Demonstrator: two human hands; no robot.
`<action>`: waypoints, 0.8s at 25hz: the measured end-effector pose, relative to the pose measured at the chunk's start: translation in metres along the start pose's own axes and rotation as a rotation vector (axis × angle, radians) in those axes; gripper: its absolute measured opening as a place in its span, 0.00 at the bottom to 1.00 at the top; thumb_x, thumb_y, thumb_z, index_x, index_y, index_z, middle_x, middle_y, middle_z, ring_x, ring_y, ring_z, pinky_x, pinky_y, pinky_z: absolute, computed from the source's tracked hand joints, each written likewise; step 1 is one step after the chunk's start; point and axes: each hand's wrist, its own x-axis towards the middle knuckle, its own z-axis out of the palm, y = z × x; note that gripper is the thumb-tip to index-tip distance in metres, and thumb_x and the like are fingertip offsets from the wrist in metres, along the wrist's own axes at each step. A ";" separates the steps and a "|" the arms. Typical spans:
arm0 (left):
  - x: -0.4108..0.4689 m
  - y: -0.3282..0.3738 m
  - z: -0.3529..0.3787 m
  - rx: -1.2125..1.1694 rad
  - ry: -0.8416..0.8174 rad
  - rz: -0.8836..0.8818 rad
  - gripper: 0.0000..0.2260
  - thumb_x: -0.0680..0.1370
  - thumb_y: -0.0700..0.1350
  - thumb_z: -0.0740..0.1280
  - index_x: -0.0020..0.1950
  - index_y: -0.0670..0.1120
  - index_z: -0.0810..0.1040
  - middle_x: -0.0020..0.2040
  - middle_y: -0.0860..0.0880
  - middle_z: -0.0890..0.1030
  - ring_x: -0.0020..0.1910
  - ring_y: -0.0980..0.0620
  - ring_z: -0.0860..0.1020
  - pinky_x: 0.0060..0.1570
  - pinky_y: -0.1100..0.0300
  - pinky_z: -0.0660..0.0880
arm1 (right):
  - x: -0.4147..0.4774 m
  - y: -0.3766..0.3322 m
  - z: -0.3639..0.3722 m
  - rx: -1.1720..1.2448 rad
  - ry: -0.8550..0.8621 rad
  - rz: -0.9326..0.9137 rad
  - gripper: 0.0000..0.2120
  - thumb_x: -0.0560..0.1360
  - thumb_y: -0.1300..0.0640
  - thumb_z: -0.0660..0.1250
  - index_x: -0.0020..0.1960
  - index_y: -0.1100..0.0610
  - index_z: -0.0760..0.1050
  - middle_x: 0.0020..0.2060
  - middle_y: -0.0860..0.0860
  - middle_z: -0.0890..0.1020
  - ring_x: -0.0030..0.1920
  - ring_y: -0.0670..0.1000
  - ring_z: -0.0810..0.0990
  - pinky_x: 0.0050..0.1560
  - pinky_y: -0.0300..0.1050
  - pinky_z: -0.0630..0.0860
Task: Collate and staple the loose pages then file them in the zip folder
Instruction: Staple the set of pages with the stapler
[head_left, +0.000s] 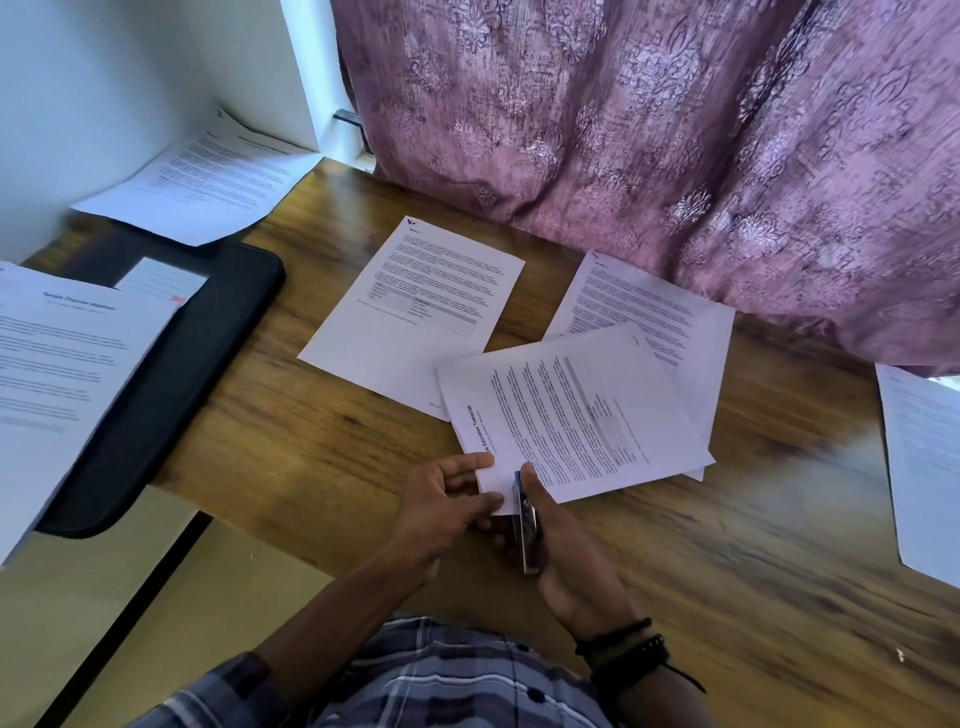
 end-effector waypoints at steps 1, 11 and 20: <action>-0.001 0.000 0.001 -0.009 -0.001 0.001 0.19 0.70 0.30 0.74 0.59 0.42 0.79 0.48 0.46 0.86 0.41 0.43 0.84 0.37 0.59 0.81 | 0.002 0.002 -0.001 0.020 0.009 -0.009 0.24 0.74 0.41 0.68 0.66 0.51 0.75 0.53 0.60 0.84 0.45 0.55 0.84 0.43 0.47 0.81; -0.004 -0.005 0.006 -0.043 -0.024 -0.014 0.20 0.69 0.32 0.75 0.59 0.44 0.79 0.53 0.46 0.85 0.47 0.42 0.84 0.40 0.57 0.81 | 0.017 0.019 -0.003 0.212 0.131 -0.121 0.33 0.67 0.47 0.78 0.69 0.53 0.73 0.60 0.57 0.82 0.60 0.60 0.81 0.60 0.62 0.77; -0.004 0.007 0.025 -0.065 0.184 -0.040 0.40 0.62 0.55 0.78 0.69 0.50 0.63 0.59 0.53 0.79 0.57 0.52 0.79 0.57 0.50 0.79 | 0.008 0.013 0.007 0.186 0.147 -0.142 0.22 0.71 0.53 0.73 0.63 0.56 0.77 0.55 0.54 0.85 0.54 0.54 0.84 0.53 0.51 0.81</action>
